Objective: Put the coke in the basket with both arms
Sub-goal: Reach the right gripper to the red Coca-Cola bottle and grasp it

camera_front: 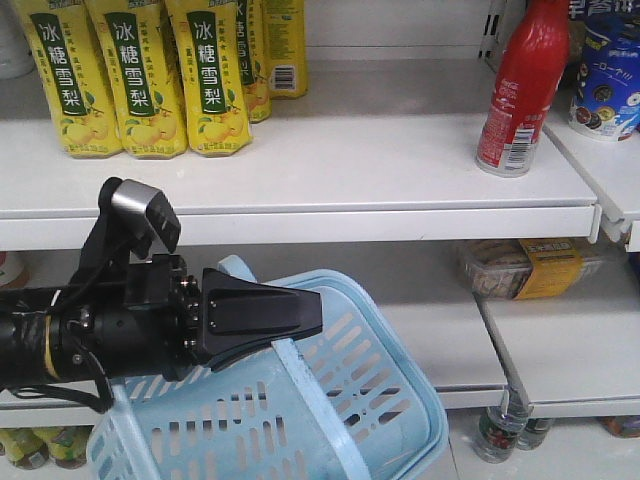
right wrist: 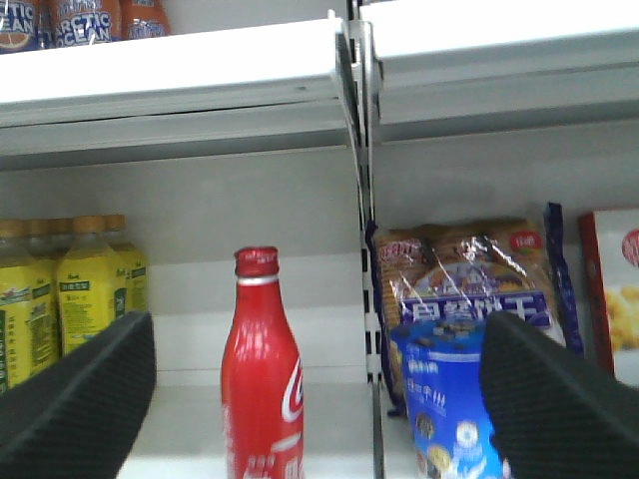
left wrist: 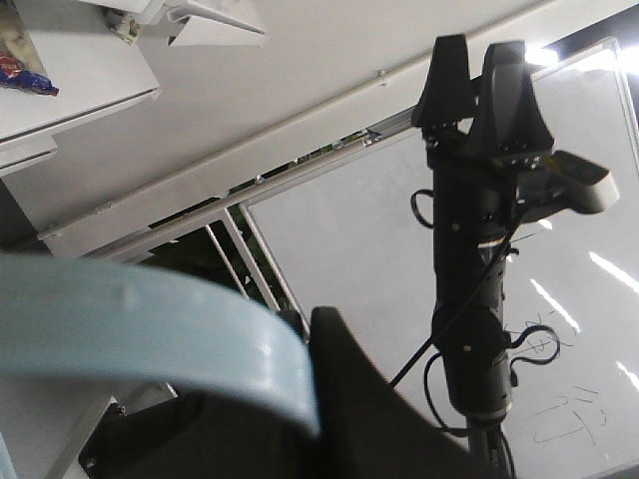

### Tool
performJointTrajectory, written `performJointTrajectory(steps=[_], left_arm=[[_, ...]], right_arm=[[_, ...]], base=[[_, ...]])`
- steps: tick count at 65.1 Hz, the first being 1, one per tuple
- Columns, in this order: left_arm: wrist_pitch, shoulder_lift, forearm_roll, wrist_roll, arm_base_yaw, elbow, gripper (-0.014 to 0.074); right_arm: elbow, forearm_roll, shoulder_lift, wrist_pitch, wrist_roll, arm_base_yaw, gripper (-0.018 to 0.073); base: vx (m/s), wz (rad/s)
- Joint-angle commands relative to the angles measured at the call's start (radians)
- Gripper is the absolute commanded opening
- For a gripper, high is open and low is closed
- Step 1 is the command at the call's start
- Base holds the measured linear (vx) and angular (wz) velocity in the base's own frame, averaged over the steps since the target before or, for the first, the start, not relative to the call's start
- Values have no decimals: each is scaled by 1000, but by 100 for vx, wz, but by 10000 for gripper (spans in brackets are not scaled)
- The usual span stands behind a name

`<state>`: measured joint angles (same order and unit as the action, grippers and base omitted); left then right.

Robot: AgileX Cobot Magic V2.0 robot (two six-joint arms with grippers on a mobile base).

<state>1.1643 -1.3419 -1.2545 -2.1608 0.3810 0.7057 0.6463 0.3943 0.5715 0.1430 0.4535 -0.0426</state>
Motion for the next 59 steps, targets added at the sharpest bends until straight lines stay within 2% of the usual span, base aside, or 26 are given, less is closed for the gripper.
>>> performJointTrajectory(steps=[1, 11, 20, 27, 31, 37, 59], left_arm=[[211, 35, 81, -2, 7, 30, -6], [211, 35, 81, -2, 7, 30, -6], [211, 35, 81, -2, 7, 30, -6], [211, 35, 81, -2, 7, 30, -6], [211, 35, 81, -2, 7, 30, -6], [211, 35, 81, -2, 7, 30, -6], [211, 35, 81, -2, 7, 30, -6]], right_arm=[[107, 90, 96, 81, 62, 1, 606], [200, 292, 221, 118, 254, 1, 584], [237, 542, 310, 240, 489, 1, 584], [275, 678, 369, 224, 607, 1, 584], [303, 715, 407, 206, 650, 1, 584], [343, 755, 453, 219, 659, 1, 584], [472, 770, 625, 250, 691, 1, 584]], base=[[0, 0], [0, 0], [0, 0], [0, 0], [0, 0], [0, 0], [0, 0]])
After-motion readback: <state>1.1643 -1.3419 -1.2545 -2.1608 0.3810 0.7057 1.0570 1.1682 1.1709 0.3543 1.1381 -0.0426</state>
